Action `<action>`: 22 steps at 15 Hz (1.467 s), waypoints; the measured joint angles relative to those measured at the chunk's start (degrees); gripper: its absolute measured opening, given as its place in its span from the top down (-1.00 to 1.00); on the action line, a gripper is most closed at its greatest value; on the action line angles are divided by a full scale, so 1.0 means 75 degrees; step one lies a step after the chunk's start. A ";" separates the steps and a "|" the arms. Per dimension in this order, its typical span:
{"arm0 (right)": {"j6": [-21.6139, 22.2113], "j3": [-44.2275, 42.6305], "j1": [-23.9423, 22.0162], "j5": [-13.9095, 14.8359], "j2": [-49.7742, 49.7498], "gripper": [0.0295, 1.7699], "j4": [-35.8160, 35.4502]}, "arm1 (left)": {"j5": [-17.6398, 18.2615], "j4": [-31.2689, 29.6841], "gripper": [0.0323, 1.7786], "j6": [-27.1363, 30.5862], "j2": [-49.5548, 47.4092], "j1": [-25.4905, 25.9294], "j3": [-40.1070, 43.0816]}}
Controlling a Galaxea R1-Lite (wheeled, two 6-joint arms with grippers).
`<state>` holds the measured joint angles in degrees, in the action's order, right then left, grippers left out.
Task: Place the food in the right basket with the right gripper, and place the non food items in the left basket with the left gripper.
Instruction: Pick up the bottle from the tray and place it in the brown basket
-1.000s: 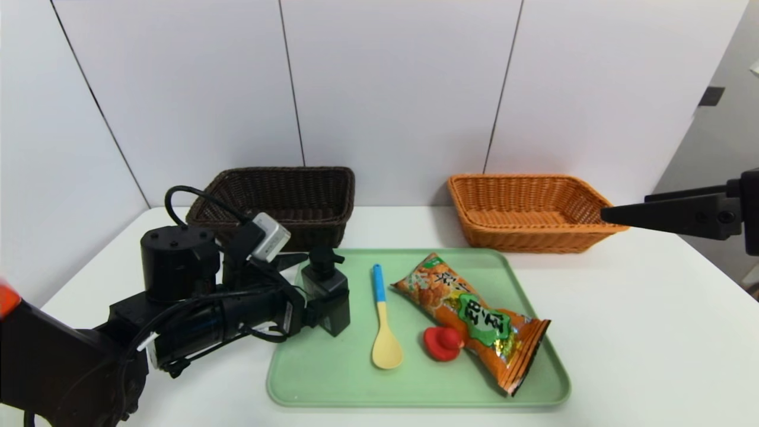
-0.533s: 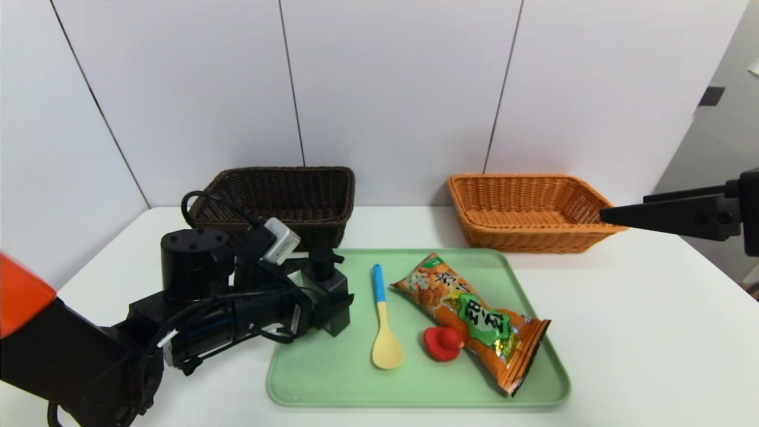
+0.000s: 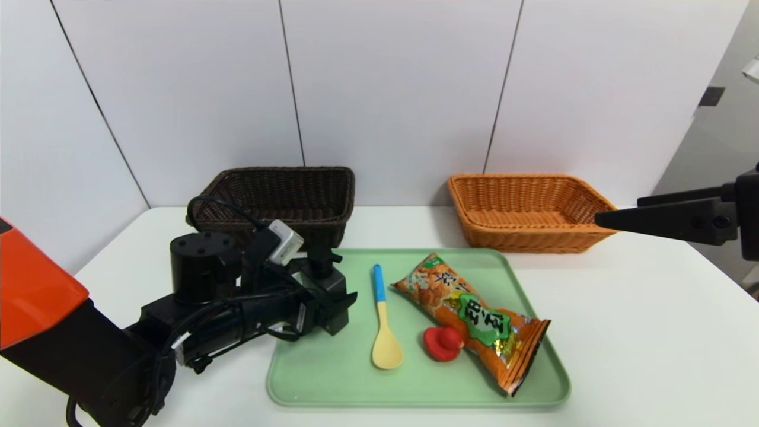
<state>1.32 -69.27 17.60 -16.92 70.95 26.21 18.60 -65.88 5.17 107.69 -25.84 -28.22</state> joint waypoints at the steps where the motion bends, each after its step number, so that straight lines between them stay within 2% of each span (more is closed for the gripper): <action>1: 0.0000 0.0000 0.0003 0.0000 0.0007 -0.93 0.0000 | -0.0003 -0.0007 -0.81 -0.0003 0.0015 0.0000 -0.0008; 2: -0.0003 0.0000 0.0005 -0.0003 0.0010 -0.93 -0.0008 | -0.0005 -0.0011 -0.59 -0.0033 0.0021 0.0000 -0.0018; 4: 0.0000 0.0000 0.0005 -0.0003 0.0011 -0.93 -0.0003 | -0.0011 -0.0011 -0.27 -0.0059 0.0015 0.0000 -0.0021; 9: 0.0003 0.0026 0.0005 0.0008 0.0011 -0.93 0.0000 | -0.0003 -0.0111 -0.25 -0.0076 -0.0239 -0.0005 0.0037; 13: 0.0008 0.0055 0.0005 0.0011 0.0010 -0.93 0.0000 | -0.0020 0.0104 -0.25 -0.0062 -0.0897 -0.0020 0.0023; 15: 0.0011 0.0063 0.0005 0.0011 0.0007 -0.93 0.0000 | -0.0033 0.0637 -0.25 -0.0068 -0.1416 -0.0016 -0.0205; 18: 0.0011 0.0067 0.0005 0.0011 -0.0005 -0.93 0.0000 | -0.0189 0.2124 -0.25 -0.0112 -0.2142 0.0146 -0.1165; 22: 0.0011 0.0099 0.0005 0.0000 -0.0011 -0.93 -0.0015 | -0.0346 0.3937 -0.24 -0.0219 -0.2492 0.0915 -0.2853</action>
<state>1.40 -68.52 17.64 -16.92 70.86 26.10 16.01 -36.35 3.52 89.00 -18.98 -49.62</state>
